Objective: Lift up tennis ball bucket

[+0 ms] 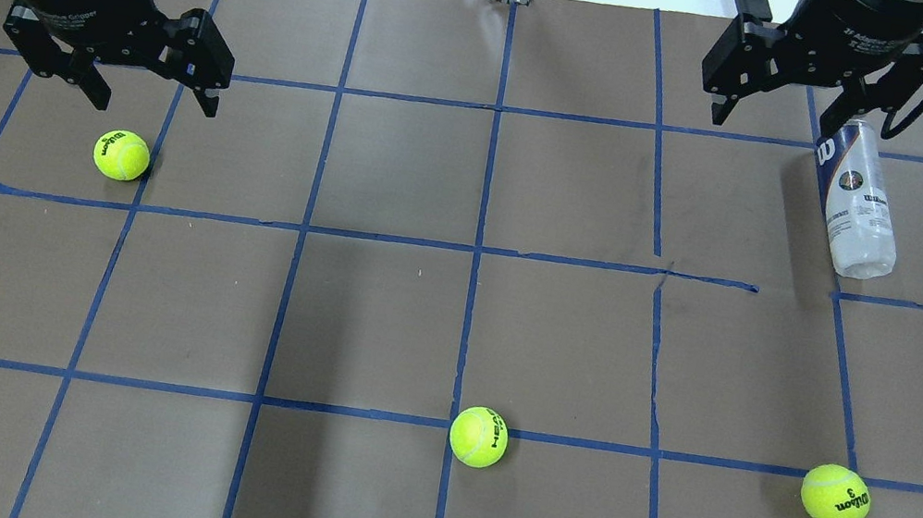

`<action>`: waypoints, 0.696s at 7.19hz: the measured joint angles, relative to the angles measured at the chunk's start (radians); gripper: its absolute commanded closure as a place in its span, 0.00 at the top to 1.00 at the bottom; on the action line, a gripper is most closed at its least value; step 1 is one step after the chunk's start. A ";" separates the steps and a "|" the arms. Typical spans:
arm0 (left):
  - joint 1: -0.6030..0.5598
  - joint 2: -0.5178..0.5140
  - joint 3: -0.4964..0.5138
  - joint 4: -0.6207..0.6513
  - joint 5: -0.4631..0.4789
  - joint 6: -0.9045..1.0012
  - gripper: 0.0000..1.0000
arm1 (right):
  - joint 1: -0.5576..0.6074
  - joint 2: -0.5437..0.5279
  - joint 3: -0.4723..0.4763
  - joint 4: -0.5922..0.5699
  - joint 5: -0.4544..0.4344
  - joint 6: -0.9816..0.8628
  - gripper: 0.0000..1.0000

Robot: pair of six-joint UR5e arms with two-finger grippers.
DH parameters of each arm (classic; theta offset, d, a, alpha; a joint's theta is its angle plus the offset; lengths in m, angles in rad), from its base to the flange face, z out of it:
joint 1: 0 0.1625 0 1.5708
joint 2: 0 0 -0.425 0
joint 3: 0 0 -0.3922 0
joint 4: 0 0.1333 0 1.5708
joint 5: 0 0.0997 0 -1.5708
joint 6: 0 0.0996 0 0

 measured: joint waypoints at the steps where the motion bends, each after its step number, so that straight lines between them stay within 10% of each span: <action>1: -0.001 0.000 0.000 0.000 -0.002 0.000 1.00 | 0.000 -0.001 0.003 0.001 -0.003 0.001 1.00; 5: 0.000 0.000 0.000 0.001 -0.003 0.000 1.00 | -0.118 0.140 -0.103 -0.034 -0.021 -0.032 1.00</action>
